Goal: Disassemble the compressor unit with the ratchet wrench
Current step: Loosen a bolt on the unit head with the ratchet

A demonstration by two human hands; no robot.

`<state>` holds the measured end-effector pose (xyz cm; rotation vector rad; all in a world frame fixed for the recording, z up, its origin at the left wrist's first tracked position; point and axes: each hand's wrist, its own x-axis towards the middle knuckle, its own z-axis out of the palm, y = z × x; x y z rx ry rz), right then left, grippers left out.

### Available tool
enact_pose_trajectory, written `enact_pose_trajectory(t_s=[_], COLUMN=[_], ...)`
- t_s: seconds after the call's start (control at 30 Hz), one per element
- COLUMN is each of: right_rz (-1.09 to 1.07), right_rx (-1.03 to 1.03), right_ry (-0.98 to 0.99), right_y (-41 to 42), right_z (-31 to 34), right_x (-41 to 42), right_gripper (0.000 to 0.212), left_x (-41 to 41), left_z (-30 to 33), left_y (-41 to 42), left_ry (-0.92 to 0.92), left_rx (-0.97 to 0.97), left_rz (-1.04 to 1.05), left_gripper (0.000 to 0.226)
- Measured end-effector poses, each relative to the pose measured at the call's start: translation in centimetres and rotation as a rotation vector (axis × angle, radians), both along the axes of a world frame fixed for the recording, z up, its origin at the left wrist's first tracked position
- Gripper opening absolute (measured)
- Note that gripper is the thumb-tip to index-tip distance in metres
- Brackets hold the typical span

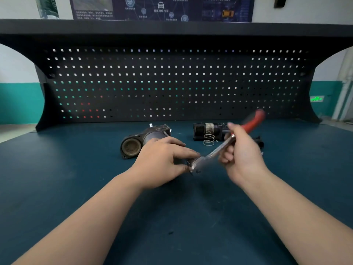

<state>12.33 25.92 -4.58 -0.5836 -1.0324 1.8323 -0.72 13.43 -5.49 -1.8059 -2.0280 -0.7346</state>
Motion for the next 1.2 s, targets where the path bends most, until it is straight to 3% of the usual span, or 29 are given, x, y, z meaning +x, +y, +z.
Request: enact_pose_trajectory(t_s=[0.1,0.13,0.2,0.27,0.4,0.47,0.57,0.73,0.83,0.93,1.2], right_rz=[-0.018,-0.023,-0.059,-0.108,0.036,0.111,0.070,0.015,-0.009,-0.020,0.058], right_rx=[0.535,0.624,0.609,0.382,-0.387,-0.546,-0.385,0.297,0.559,0.593,0.404], right_ry=[0.028,0.023,0.002,-0.049,-0.187,-0.181,-0.115,0.033,0.019,-0.015,-0.038], right_y=[-0.9,-1.3,-1.4,-0.9,0.3,0.1,0.3,-0.1,-0.9,-1.0,0.2], right_z=[1.2,1.2,1.0,0.6,-1.1,-1.9,-1.5,0.5,1.0,1.2,0.7], right_x=[0.6,0.7,0.5,0.3,0.1,0.0,-0.3,0.2,0.5,0.7,0.7], right_gripper=[0.031,0.031,0.031,0.032,0.034,0.035,0.034,0.029,0.028,0.030,0.031], left_x=[0.2,0.3,0.3,0.3,0.6,0.4,0.1,0.0,0.1,0.3,0.2], left_z=[-0.1,-0.2,-0.4,-0.6,-0.6,-0.5,-0.3,-0.1,-0.5,-0.7,-0.9], left_y=[0.3,0.3,0.4,0.5,0.8,0.7,0.4,0.3,0.5,0.6,0.7], left_ry=[-0.099,-0.112,-0.126,-0.122,-0.092,-0.084,-0.019,-0.045,-0.064,-0.064,-0.040], left_rx=[0.087,0.100,0.115,0.137,0.185,0.166,0.062,0.048,0.119,0.166,0.156], left_rz=[0.032,0.047,0.054,0.043,0.056,0.054,0.034,-0.002,0.023,0.019,0.022], left_gripper=[0.025,0.024,0.023,0.022,0.023,0.024,0.029,0.026,0.023,0.022,0.019])
